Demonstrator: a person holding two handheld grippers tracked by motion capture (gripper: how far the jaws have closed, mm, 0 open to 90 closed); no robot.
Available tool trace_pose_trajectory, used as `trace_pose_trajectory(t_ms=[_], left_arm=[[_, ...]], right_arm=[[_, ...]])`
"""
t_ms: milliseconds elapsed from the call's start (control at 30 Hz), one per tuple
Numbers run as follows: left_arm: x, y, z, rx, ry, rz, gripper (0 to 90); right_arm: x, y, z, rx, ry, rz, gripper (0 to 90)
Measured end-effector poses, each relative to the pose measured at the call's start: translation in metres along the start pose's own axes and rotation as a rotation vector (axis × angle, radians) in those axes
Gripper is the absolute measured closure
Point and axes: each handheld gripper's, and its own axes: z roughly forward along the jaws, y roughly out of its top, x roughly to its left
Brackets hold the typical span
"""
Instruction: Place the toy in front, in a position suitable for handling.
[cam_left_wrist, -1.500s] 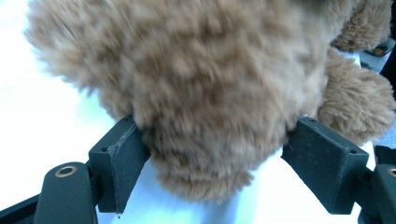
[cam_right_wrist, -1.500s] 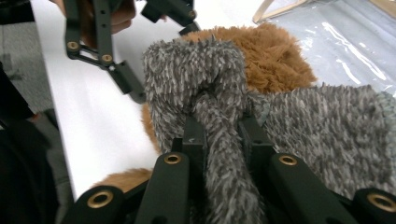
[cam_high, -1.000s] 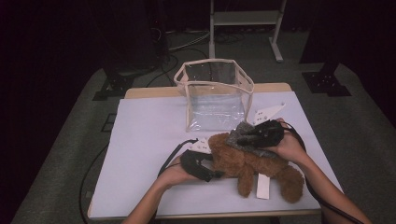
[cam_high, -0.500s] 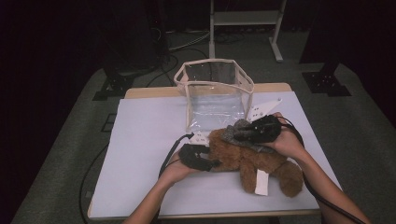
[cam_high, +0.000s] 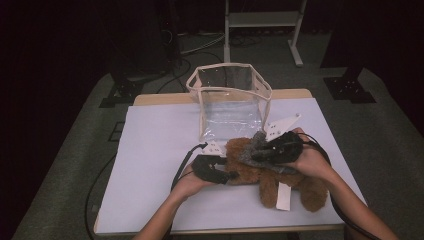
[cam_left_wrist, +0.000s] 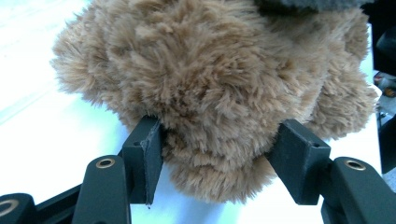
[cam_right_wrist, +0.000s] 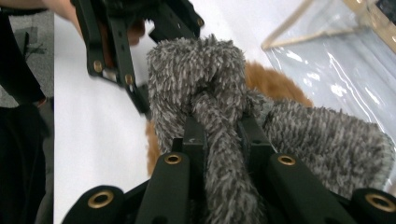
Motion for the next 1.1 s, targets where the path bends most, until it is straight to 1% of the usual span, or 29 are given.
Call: trace_pose_trajectory(t_ms=[100,200,267,333,367,400,433,467,500,533,567,633,700,733,767,800,900,933,1000,1100], left_arm=[[-0.002,0.0,0.001,-0.011,-0.008,0.01,40.4],[-0.004,0.001,0.003,-0.011,-0.007,0.02,40.5],[-0.005,0.001,0.004,-0.012,-0.014,0.02,40.2],[-0.006,0.001,0.004,-0.01,-0.015,0.03,40.1],[-0.006,0.001,0.004,-0.013,-0.015,0.03,40.1],[-0.006,0.001,0.004,-0.015,-0.017,0.032,40.1],[-0.006,0.001,0.004,-0.012,-0.014,0.037,40.0],[-0.006,0.0,0.004,-0.011,-0.011,0.039,40.0],[-0.006,0.0,0.005,-0.012,-0.013,0.038,39.9],[-0.006,-0.001,0.005,-0.009,-0.011,0.04,39.5],[-0.006,-0.001,0.005,-0.008,-0.011,0.041,38.7],[-0.007,0.0,0.005,-0.009,-0.011,0.047,38.0],[-0.008,0.0,0.005,-0.01,-0.015,0.05,38.0],[-0.009,0.0,0.005,-0.012,-0.021,0.051,38.1],[-0.01,0.0,0.005,-0.006,-0.023,0.058,38.1],[-0.01,0.0,0.005,-0.002,-0.024,0.072,38.1],[-0.011,-0.002,0.004,-0.002,-0.025,0.073,38.1],[-0.011,-0.002,0.003,-0.002,-0.023,0.078,38.1],[-0.009,-0.001,0.0,-0.012,-0.02,0.073,38.1],[-0.006,0.004,-0.006,-0.041,-0.015,0.082,37.0]], right_arm=[[0.003,-0.006,-0.006,0.015,-0.013,-0.001,75.8],[0.006,-0.009,-0.007,0.011,-0.015,-0.002,75.8],[0.011,-0.009,-0.004,-0.001,-0.014,-0.02,75.7],[0.015,-0.007,0.001,-0.007,-0.01,-0.037,75.7],[0.017,-0.005,0.005,-0.018,0.0,-0.039,75.7],[0.018,-0.004,0.008,-0.026,0.02,-0.042,75.7],[0.02,-0.003,0.012,-0.027,0.036,-0.039,75.7],[0.022,-0.003,0.015,-0.024,0.045,-0.048,75.7],[0.024,-0.002,0.019,-0.019,0.06,-0.042,75.7],[0.026,-0.001,0.021,-0.01,0.066,-0.053,75.7],[0.027,0.0,0.022,-0.002,0.056,-0.069,75.7],[0.025,0.004,0.02,-0.003,0.042,-0.072,75.7],[0.02,0.007,0.016,-0.014,0.026,-0.07,75.7],[0.018,0.009,0.014,-0.015,0.019,-0.058,75.7],[0.013,0.011,0.012,-0.023,0.011,-0.056,75.7],[0.01,0.012,0.01,-0.027,0.002,-0.048,75.7],[0.0,0.012,0.007,-0.039,-0.011,-0.02,75.6],[-0.002,0.011,0.007,-0.04,-0.013,-0.012,75.6],[-0.004,0.009,0.007,-0.05,0.005,0.009,75.6],[0.0,0.005,0.008,-0.047,0.03,0.01,75.6]])
